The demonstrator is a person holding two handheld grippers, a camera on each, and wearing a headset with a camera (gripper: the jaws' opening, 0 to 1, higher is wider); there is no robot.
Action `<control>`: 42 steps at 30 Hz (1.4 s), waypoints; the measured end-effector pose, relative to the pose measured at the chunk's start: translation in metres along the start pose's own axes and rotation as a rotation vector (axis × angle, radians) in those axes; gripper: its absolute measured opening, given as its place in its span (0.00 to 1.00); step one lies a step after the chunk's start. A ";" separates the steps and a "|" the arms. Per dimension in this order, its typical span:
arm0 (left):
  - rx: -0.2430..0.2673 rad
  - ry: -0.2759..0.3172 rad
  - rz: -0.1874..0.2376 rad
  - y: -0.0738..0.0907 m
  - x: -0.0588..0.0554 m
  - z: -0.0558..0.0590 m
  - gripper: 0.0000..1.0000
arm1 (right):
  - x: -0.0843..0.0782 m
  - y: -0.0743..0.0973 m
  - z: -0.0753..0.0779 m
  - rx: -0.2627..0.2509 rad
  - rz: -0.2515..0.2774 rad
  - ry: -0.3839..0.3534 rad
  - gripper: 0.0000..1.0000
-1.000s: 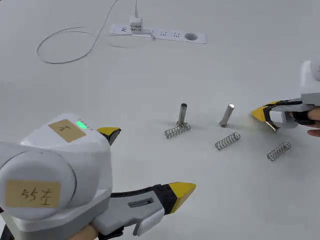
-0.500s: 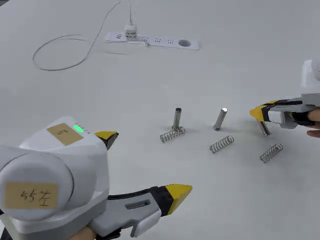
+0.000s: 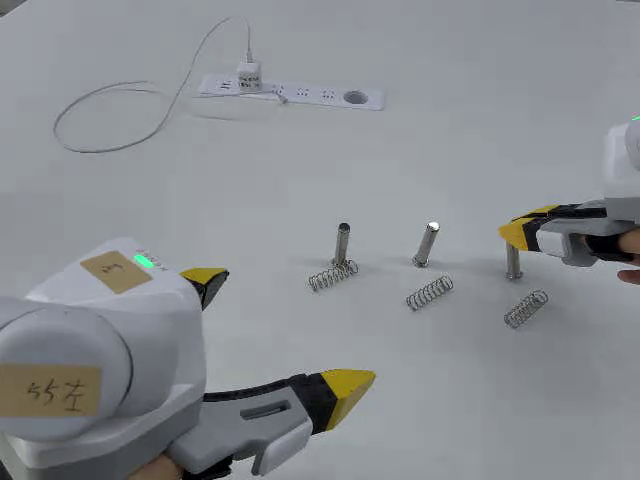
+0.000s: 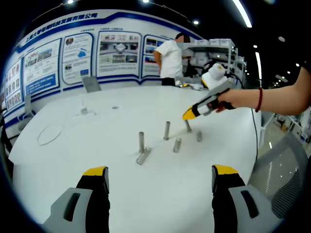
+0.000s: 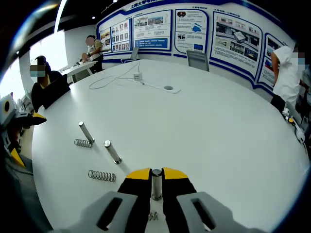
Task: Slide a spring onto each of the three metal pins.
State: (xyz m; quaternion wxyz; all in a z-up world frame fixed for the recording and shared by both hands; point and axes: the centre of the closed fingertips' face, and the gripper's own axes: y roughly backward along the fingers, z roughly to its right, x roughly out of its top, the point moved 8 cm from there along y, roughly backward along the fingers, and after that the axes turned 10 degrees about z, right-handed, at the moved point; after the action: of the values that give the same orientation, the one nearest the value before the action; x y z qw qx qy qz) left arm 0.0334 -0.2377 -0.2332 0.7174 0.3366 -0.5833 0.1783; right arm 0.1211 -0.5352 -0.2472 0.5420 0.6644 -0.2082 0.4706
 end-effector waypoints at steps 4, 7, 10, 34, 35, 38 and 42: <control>-0.003 -0.005 0.006 0.000 0.001 0.001 0.89 | 0.000 0.003 0.000 -0.005 0.003 0.000 0.09; -0.003 -0.011 0.007 0.000 0.001 0.001 0.88 | 0.000 0.004 -0.001 -0.006 0.000 -0.003 0.08; -0.005 -0.014 0.007 0.000 0.002 0.001 0.88 | -0.001 0.006 -0.001 -0.013 -0.005 -0.003 0.08; -0.004 -0.025 0.005 0.001 0.002 0.001 0.86 | -0.006 0.009 0.001 -0.045 -0.024 -0.046 0.09; -0.003 -0.026 0.006 0.001 0.002 0.001 0.86 | -0.006 0.009 0.001 -0.044 -0.023 -0.049 0.09; -0.002 -0.024 0.009 0.001 0.003 0.001 0.86 | -0.006 0.009 0.001 -0.045 -0.024 -0.046 0.09; -0.001 -0.018 0.012 0.001 0.003 0.001 0.86 | -0.005 0.009 -0.001 -0.051 -0.022 -0.039 0.09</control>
State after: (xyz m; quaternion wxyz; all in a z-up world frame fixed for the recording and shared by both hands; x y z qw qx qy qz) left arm 0.0331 -0.2379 -0.2305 0.7111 0.3345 -0.5919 0.1793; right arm 0.1115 -0.5383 -0.2469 0.5598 0.6617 -0.2233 0.4461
